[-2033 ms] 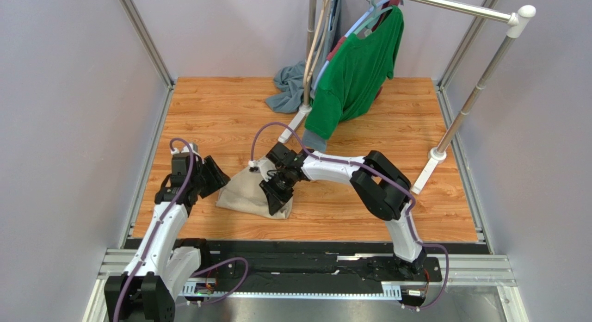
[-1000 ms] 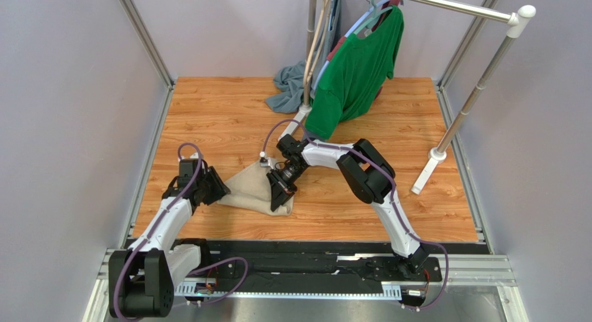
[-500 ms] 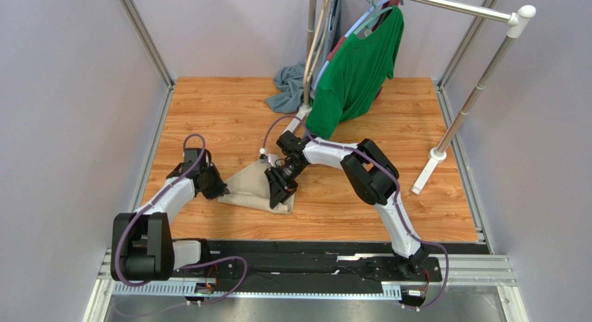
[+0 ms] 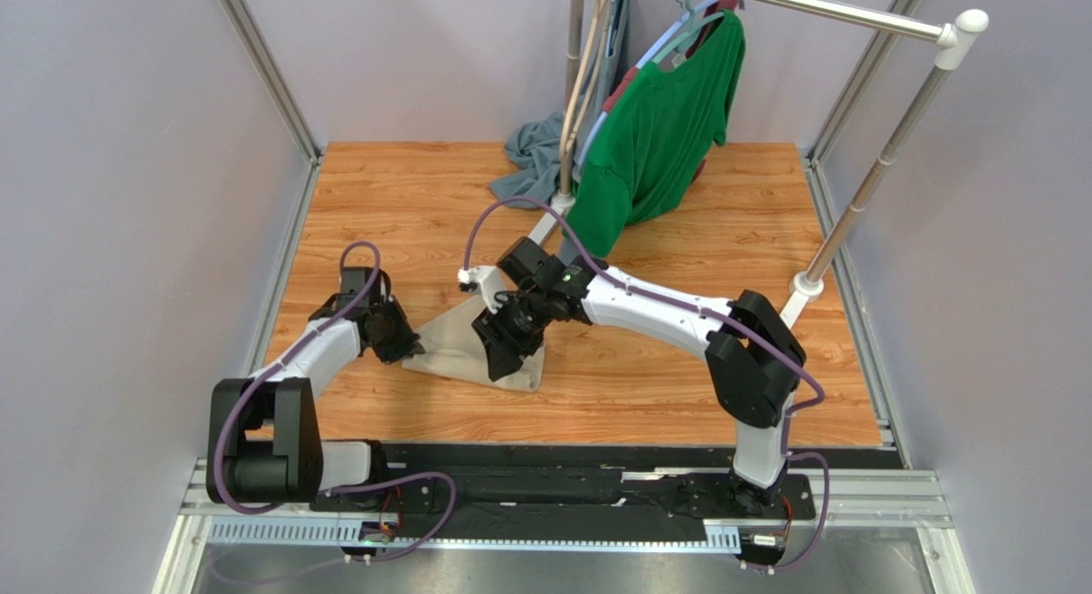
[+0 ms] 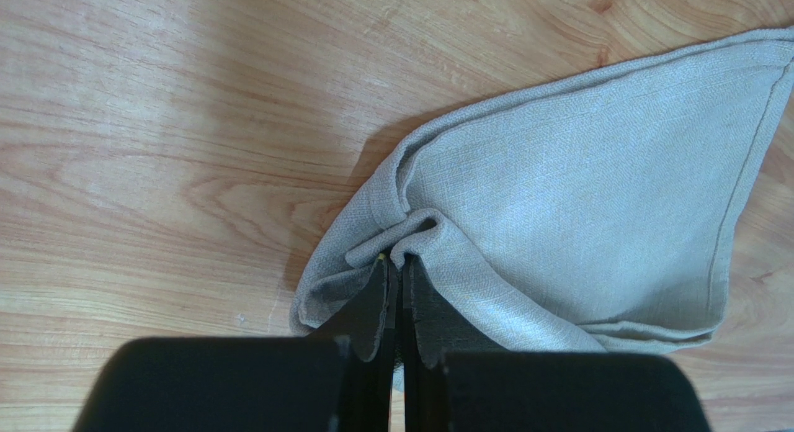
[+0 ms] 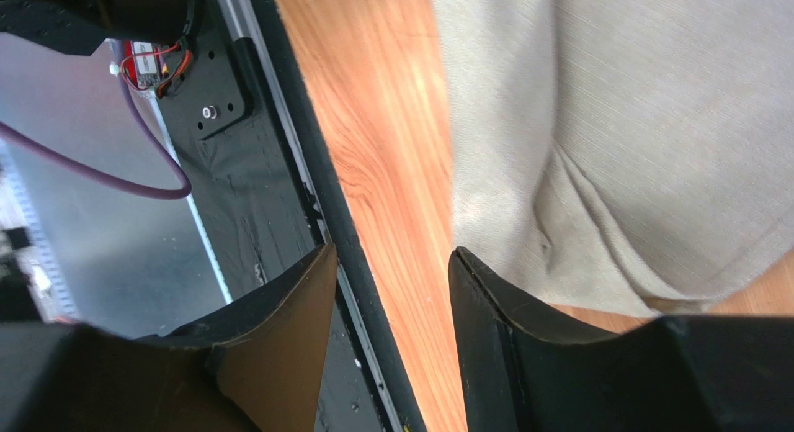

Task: Fold the napkin, place the utensils inside, and roll it up
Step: Roll the napkin with the utensil

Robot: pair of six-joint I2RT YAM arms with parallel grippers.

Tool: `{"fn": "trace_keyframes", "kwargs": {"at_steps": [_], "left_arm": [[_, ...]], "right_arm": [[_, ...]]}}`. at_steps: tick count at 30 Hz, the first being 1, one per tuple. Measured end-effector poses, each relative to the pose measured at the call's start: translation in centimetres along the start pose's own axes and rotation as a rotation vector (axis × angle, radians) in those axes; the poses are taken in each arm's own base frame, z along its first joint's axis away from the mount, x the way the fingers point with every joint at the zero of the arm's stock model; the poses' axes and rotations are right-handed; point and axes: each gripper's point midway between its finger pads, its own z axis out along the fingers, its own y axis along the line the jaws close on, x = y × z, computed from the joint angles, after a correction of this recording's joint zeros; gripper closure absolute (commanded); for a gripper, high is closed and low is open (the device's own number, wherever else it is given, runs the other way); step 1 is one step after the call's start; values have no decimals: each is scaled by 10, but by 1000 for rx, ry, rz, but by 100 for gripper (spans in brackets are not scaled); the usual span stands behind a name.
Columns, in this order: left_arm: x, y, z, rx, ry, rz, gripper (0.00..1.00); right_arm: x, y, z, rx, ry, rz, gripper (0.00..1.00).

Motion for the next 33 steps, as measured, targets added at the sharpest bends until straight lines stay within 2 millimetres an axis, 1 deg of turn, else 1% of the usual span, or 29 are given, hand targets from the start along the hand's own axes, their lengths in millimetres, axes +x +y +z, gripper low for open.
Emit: {"fn": "trace_keyframes", "kwargs": {"at_steps": [2, 4, 5, 6, 8, 11, 15, 18, 22, 28, 33], "left_arm": [[0, 0, 0, 0, 0, 0, 100], [0, 0, 0, 0, 0, 0, 100], [0, 0, 0, 0, 0, 0, 100], [0, 0, 0, 0, 0, 1, 100], [0, 0, 0, 0, 1, 1, 100], [0, 0, 0, 0, 1, 1, 100], [0, 0, 0, 0, 1, 1, 100], [0, 0, 0, 1, 0, 2, 100], [0, 0, 0, 1, 1, 2, 100], [0, 0, 0, 2, 1, 2, 100], [0, 0, 0, 2, 1, 3, 100]], "right_arm": [[1, 11, 0, 17, -9, -57, 49], [10, 20, 4, 24, 4, -88, 49], [17, 21, 7, 28, 18, -94, 49], [23, 19, 9, 37, 31, -92, 49], [37, 10, 13, 70, 62, -79, 49], [49, -5, 15, 125, 87, -63, 49], [46, -16, 14, 180, 73, -82, 49], [41, -20, 14, 199, 58, -107, 49], [38, -24, 16, 208, 43, -137, 49], [45, -28, 20, 215, 42, -167, 48], [43, -25, 18, 219, 18, -203, 47]]}}
